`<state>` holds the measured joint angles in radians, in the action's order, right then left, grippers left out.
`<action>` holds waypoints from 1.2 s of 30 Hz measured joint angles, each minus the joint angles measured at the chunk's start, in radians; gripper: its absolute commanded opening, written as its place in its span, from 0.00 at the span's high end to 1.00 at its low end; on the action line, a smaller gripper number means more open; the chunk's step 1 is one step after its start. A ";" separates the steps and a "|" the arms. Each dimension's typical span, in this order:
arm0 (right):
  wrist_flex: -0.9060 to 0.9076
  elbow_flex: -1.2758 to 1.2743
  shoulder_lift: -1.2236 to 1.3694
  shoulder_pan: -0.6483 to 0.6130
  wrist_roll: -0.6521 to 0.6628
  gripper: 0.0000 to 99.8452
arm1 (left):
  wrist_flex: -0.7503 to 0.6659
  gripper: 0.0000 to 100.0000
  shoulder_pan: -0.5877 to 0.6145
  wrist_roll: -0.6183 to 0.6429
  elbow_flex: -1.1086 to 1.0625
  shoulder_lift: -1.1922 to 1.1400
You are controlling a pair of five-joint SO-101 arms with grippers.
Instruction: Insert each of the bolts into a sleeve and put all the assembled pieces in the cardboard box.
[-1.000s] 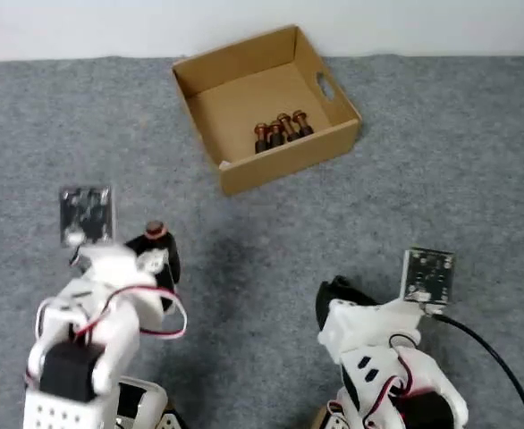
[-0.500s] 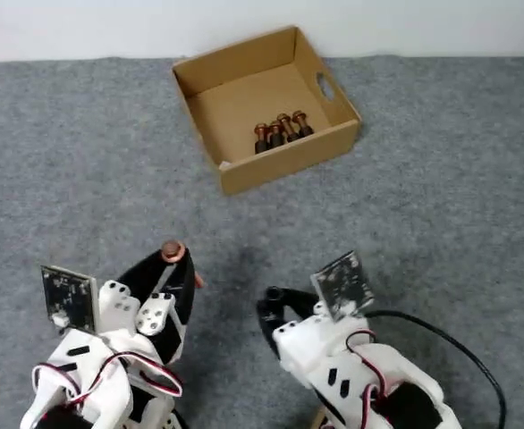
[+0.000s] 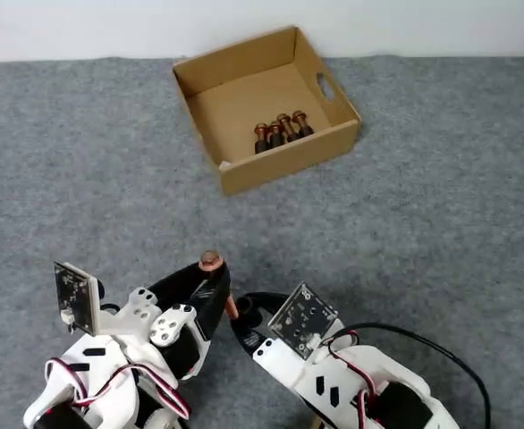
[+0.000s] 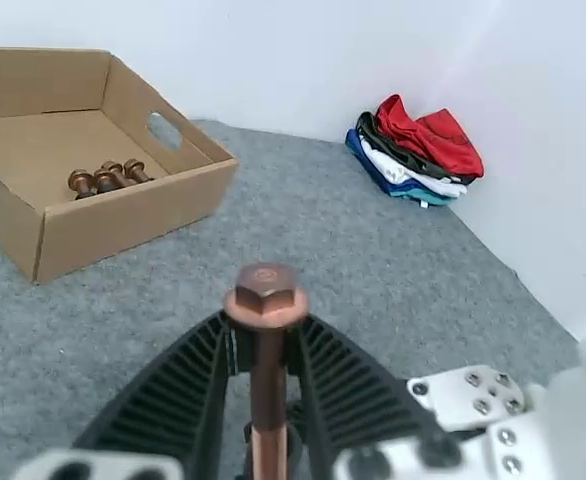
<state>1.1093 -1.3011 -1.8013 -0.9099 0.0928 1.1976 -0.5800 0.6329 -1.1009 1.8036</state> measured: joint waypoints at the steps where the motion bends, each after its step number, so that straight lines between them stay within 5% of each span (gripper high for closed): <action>1: 0.000 0.000 0.000 0.000 0.009 0.99 | 0.000 1.00 0.000 0.000 0.000 0.000; 36: 0.000 -0.017 0.000 -0.003 0.025 0.99 | -0.103 1.00 0.012 0.009 -0.046 -0.009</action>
<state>1.1093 -1.3180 -1.8013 -0.9129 0.1174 1.0948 -0.5677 0.6421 -1.1469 1.7944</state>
